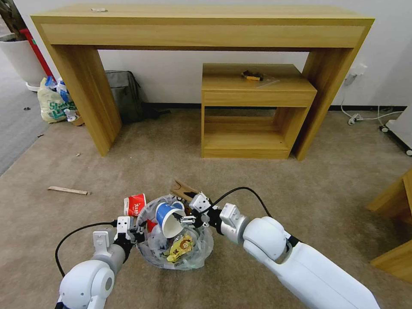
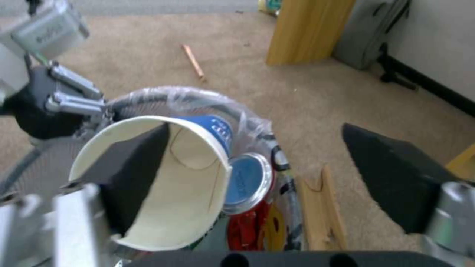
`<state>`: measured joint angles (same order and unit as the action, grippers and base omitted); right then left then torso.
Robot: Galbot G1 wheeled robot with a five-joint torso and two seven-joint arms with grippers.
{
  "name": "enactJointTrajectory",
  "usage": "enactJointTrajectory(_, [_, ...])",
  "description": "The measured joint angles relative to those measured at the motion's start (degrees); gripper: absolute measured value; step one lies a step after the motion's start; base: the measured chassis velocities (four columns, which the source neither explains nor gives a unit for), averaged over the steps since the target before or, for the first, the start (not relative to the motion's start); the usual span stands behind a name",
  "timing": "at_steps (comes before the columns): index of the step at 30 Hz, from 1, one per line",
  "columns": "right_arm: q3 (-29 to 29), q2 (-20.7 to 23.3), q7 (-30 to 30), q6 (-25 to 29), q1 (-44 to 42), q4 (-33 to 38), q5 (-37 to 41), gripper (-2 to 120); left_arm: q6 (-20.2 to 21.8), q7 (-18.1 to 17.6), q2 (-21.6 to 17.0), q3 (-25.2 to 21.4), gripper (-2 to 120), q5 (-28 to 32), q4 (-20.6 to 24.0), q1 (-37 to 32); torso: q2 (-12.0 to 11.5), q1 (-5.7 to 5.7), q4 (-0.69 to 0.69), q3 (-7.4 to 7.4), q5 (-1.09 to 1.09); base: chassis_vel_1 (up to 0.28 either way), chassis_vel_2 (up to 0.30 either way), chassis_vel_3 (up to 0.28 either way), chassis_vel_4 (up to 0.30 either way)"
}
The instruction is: Pick up the trash bin and place the garbage on the floor into it.
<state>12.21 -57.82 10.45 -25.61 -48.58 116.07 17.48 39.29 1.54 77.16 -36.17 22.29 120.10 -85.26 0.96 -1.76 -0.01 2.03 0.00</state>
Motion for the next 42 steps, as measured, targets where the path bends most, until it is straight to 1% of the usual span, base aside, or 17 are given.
enactJointTrajectory(1, [-0.8,0.19,-0.14,-0.32,-0.3,0.78,0.78,98,0.0,-0.02,0.09,-0.14,0,0.05,0.09,-0.01,0.0,0.0,0.0,0.0,0.0,0.0,0.0,0.0,0.0])
enactJointTrajectory(5, [-2.17,1.01,-0.34,-0.77,-0.84,2.22,2.81,100,0.01,-0.03,0.23,-0.34,0,0.09,0.22,-0.04,0.0,0.0,0.0,0.0,0.0,0.0,0.0,0.0,0.0])
enactJointTrajectory(7, [-2.33,1.11,-0.36,-0.78,-0.9,2.37,2.99,100,0.01,-0.03,0.25,-0.35,0,0.11,0.26,-0.04,0.0,0.0,0.0,0.0,0.0,0.0,0.0,0.0,0.0])
enactJointTrajectory(10, [-3.89,1.66,-0.73,-0.83,-1.47,3.66,4.35,100,0.0,-0.06,0.34,-0.64,0,0.35,0.49,-0.08,0.0,0.0,0.0,0.0,0.0,0.0,0.0,0.0,0.0])
enactJointTrajectory(12, [-6.08,1.72,-1.42,-0.83,-2.07,4.04,5.3,100,0.0,-0.27,0.48,-1.05,0,0.63,0.52,-0.16,0.0,0.0,0.0,0.0,0.0,0.0,0.0,0.0,0.0])
enactJointTrajectory(14, [-6.38,1.71,-1.56,-0.82,-2.16,4.04,5.42,100,0.01,-0.31,0.53,-1.13,0,0.69,0.55,-0.18,0.0,0.0,0.0,0.0,0.0,0.0,0.0,0.0,0.0])
enactJointTrajectory(16, [-9.65,1.18,-5.71,-0.6,-3.4,3.67,7.78,100,0.02,-0.65,0.91,-1.82,0,1.37,0.92,-0.34,0.0,0.0,0.0,0.0,0.0,0.0,0.0,0.0,0.0])
enactJointTrajectory(17, [-9.65,1.18,-5.71,-0.6,-3.4,3.67,7.78,100,0.02,-0.65,0.91,-1.82,0,1.37,0.92,-0.34,0.0,0.0,0.0,0.0,0.0,0.0,0.0,0.0,0.0])
enactJointTrajectory(19, [-11.47,0.67,-10.88,0.0,-4.4,2.43,9.8,100,0.02,-0.77,0.9,-2.35,0,1.76,1.1,-0.46,0.0,0.0,0.0,0.0,0.0,0.0,0.0,0.0,0.0])
enactJointTrajectory(20, [-11.47,0.67,-10.88,0.0,-4.4,2.43,9.8,100,0.02,-0.77,0.9,-2.35,0,1.76,1.1,-0.46,0.0,0.0,0.0,0.0,0.0,0.0,0.0,0.0,0.0])
enactJointTrajectory(22, [-13.42,-0.39,-14.38,1.01,-5.56,0.5,10.15,100,0.02,-0.79,0.66,-2.74,0,2.21,1.12,-0.55,0.0,0.0,0.0,0.0,0.0,0.0,0.0,0.0,0.0])
enactJointTrajectory(25, [-14.78,-1.54,-16.02,1.56,-6.41,-0.72,9.82,100,0.03,-0.79,0.5,-2.97,0,2.4,1.22,-0.58,0.0,0.0,0.01,0.0,-0.01,0.0,0.0,0.0,0.0])
enactJointTrajectory(26, [-17.01,-3.11,-15.96,2.1,-7.57,-1.51,8.94,100,0.03,-0.81,0.42,-3.21,0,2.61,1.43,-0.65,0.0,0.0,0.0,0.0,0.01,0.0,0.0,0.0,0.0])
enactJointTrajectory(28, [-17.58,-3.49,-15.69,2.2,-7.85,-1.6,8.71,100,0.03,-0.81,0.4,-3.25,0,2.64,1.49,-0.67,0.0,0.0,0.0,0.0,0.0,0.0,0.0,0.0,0.0])
enactJointTrajectory(30, [-20.76,-6.13,-14.69,2.78,-9.64,-1.79,7.74,100,0.03,-0.81,0.36,-3.33,0,2.78,1.7,-0.78,0.0,0.0,0.01,0.0,0.0,0.0,0.0,0.0,0.0])
enactJointTrajectory(32, [-22.45,-7.19,-14.38,2.96,-10.73,-1.64,7.3,100,0.03,-0.81,0.36,-3.34,0,2.81,1.72,-0.82,0.0,0.0,0.0,0.0,0.0,0.0,0.0,0.0,0.0])
enactJointTrajectory(42, [-26.88,-8.04,-13.37,3.6,-13.5,-0.9,5.64,100,-0.07,-0.71,0.21,-3.25,0,3.05,1.93,-0.97,0.0,0.0,-0.01,0.0,0.0,0.005,0.003,-0.004,-0.008])
